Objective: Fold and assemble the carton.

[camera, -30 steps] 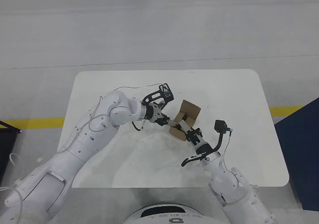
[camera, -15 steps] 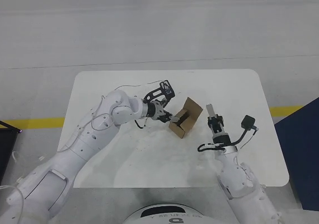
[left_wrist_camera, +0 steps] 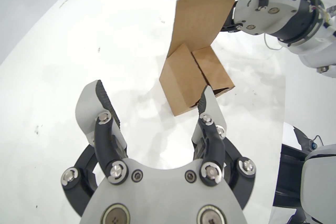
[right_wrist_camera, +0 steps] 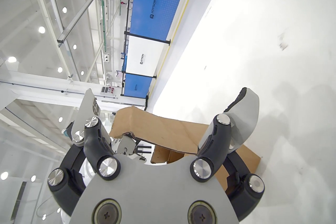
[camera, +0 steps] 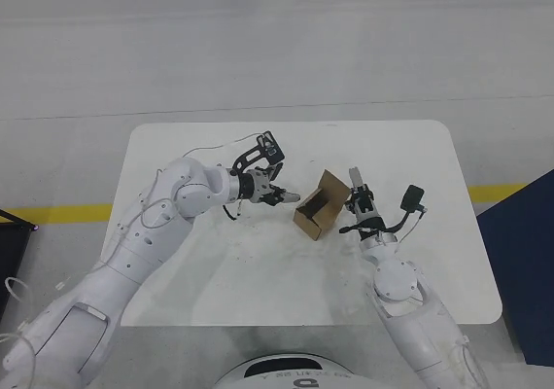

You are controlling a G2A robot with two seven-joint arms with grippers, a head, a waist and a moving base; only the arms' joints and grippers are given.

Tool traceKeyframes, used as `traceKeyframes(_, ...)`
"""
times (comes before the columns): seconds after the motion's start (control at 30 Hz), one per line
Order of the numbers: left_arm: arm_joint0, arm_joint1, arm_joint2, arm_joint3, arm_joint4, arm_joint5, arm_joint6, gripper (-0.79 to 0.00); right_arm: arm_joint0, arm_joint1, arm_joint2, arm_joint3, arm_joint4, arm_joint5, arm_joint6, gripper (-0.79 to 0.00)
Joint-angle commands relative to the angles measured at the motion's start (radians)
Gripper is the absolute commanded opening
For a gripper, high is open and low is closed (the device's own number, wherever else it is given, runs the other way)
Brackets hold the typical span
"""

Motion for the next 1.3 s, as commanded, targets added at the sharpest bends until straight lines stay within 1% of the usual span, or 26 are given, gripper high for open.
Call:
traceKeyframes(0.0, -0.003, 0.001, -0.002, 0.014, 0.011, 0.002, -0.002, -0.114, 0.006, -0.001, -0.007, 0.004, 0.012, -0.001, 0.026, 0.0)
traceKeyframes(0.07, -0.012, -0.002, 0.003, 0.039, 0.011, -0.007, 0.004, -0.132, 0.01, -0.003, -0.01, 0.008, 0.017, 0.002, 0.04, 0.0)
traceKeyframes(0.17, -0.033, -0.013, 0.034, 0.072, 0.009, -0.023, -0.001, -0.154, 0.015, -0.004, -0.016, 0.011, 0.014, 0.01, 0.054, 0.0)
traceKeyframes(0.3, -0.067, -0.033, 0.075, 0.105, -0.029, -0.06, 0.002, -0.151, 0.016, -0.006, -0.021, 0.01, 0.014, 0.016, 0.071, 0.0)
traceKeyframes(0.4, -0.087, -0.046, 0.101, 0.124, -0.046, -0.067, -0.005, -0.154, 0.012, -0.007, -0.029, 0.01, -0.008, 0.019, 0.078, 0.0)
traceKeyframes(0.47, -0.099, -0.053, 0.117, 0.135, -0.048, -0.068, -0.018, -0.219, 0.011, -0.008, -0.036, 0.011, -0.028, 0.021, 0.079, 0.0)
traceKeyframes(0.5, -0.102, -0.057, 0.123, 0.14, -0.054, -0.069, -0.016, -0.237, 0.011, -0.008, -0.039, 0.012, -0.035, 0.02, 0.079, 0.0)
traceKeyframes(0.67, -0.117, -0.069, 0.147, 0.161, -0.058, -0.079, -0.019, -0.397, 0.005, -0.01, -0.053, 0.01, -0.062, 0.015, 0.083, 0.0)
traceKeyframes(0.77, -0.125, -0.075, 0.158, 0.175, -0.061, -0.102, -0.021, -0.431, 0.002, -0.011, -0.057, 0.006, -0.078, 0.011, 0.09, 0.0)
traceKeyframes(0.87, -0.131, -0.08, 0.17, 0.187, -0.068, -0.133, -0.017, -0.443, -0.003, -0.011, -0.058, 0.002, -0.087, 0.01, 0.092, 0.0)
traceKeyframes(1.0, -0.133, -0.085, 0.178, 0.202, -0.081, -0.171, -0.004, -0.434, -0.008, -0.012, -0.057, -0.004, -0.09, 0.011, 0.096, 0.0)
traceKeyframes(1.13, -0.131, -0.085, 0.18, 0.211, -0.084, -0.204, 0.002, -0.431, -0.012, -0.013, -0.054, -0.008, -0.092, 0.012, 0.098, 0.0)
traceKeyframes(1.27, -0.128, -0.082, 0.18, 0.214, -0.077, -0.22, -0.004, -0.449, -0.015, -0.013, -0.051, -0.01, -0.093, 0.015, 0.103, 0.0)
